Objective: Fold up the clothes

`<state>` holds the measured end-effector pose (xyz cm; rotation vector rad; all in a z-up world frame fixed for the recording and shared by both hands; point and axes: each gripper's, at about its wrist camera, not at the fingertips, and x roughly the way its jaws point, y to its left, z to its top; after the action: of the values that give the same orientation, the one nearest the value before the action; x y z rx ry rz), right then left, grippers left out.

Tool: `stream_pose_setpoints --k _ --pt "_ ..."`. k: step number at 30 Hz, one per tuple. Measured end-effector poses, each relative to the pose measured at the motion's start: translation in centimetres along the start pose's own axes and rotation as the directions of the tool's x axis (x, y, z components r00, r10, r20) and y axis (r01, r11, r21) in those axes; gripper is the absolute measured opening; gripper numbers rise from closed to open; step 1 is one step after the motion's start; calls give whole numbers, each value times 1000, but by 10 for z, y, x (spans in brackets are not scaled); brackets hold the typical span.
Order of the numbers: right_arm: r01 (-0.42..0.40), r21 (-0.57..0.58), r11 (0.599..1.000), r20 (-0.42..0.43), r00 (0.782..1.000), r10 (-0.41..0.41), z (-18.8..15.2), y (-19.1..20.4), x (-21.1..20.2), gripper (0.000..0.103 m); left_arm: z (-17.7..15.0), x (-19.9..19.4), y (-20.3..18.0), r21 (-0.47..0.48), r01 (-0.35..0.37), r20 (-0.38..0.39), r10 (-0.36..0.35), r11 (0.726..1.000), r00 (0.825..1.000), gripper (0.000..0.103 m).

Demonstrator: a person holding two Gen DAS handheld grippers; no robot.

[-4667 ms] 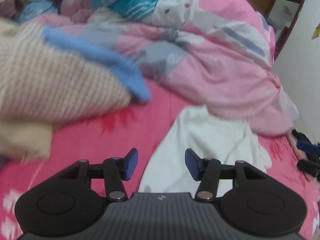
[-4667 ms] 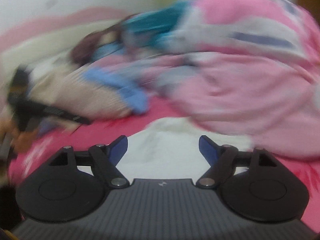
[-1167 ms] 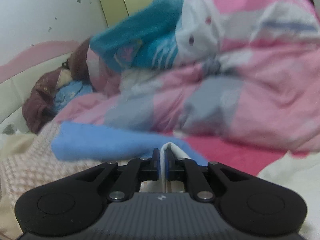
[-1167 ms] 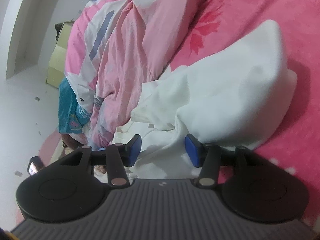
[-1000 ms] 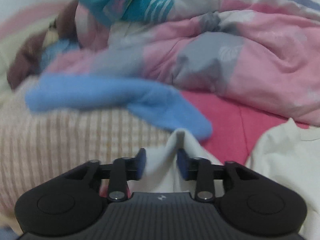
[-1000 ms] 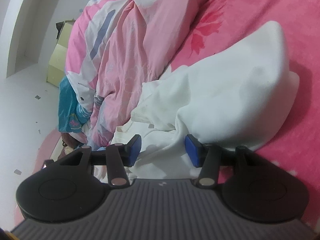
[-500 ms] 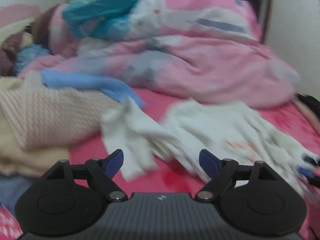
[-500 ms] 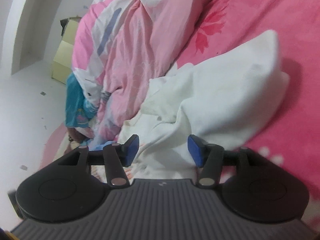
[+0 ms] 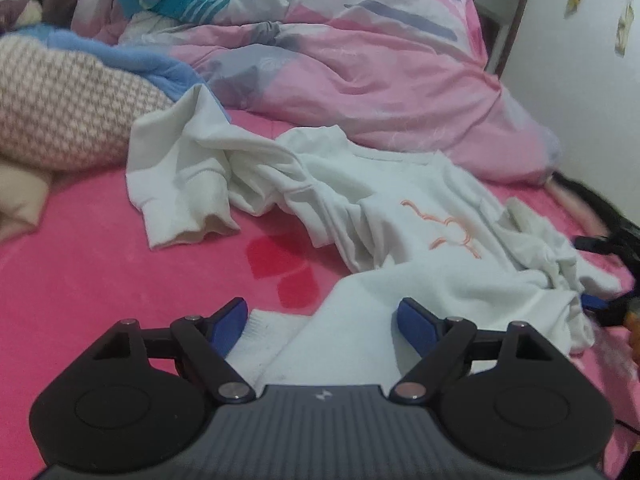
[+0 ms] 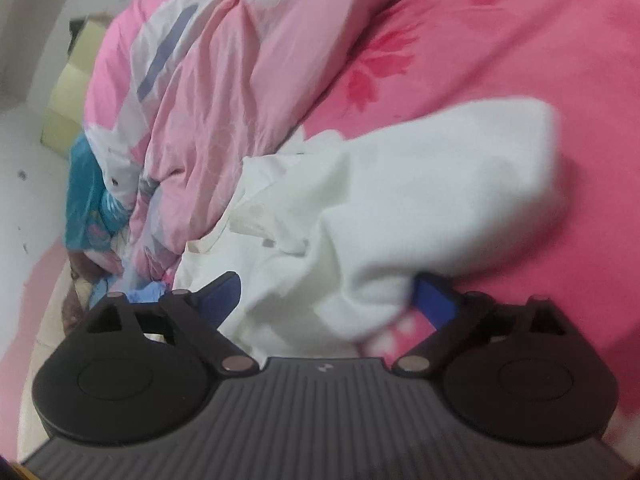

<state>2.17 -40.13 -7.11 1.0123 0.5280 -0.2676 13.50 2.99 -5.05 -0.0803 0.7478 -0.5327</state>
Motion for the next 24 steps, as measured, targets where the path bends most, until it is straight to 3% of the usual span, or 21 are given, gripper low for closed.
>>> stream_pose_setpoints --k 3,4,5,7,8,19,24 --pt "3 4 1000 17 1000 -3 16 4 23 91 -6 6 12 -27 46 3 -46 999 999 87" --pt "4 8 1000 26 1000 -4 22 4 31 86 -7 10 16 -43 61 -5 -61 997 998 88" --pt "2 2 1000 36 999 -3 29 7 36 60 -8 12 19 -56 73 -11 -74 996 997 88" --pt "-7 -35 999 59 998 9 47 15 40 23 -8 13 22 -67 89 -13 -90 994 996 88" --pt "-11 -54 998 71 997 15 56 19 42 16 -7 14 22 -64 92 -15 -93 994 996 88" --pt "-20 -217 976 226 972 70 159 66 72 11 -7 18 24 -80 117 -27 -119 990 993 88" --pt "21 -197 980 177 984 15 173 53 123 14 -7 19 25 -78 124 -22 -126 989 992 88"
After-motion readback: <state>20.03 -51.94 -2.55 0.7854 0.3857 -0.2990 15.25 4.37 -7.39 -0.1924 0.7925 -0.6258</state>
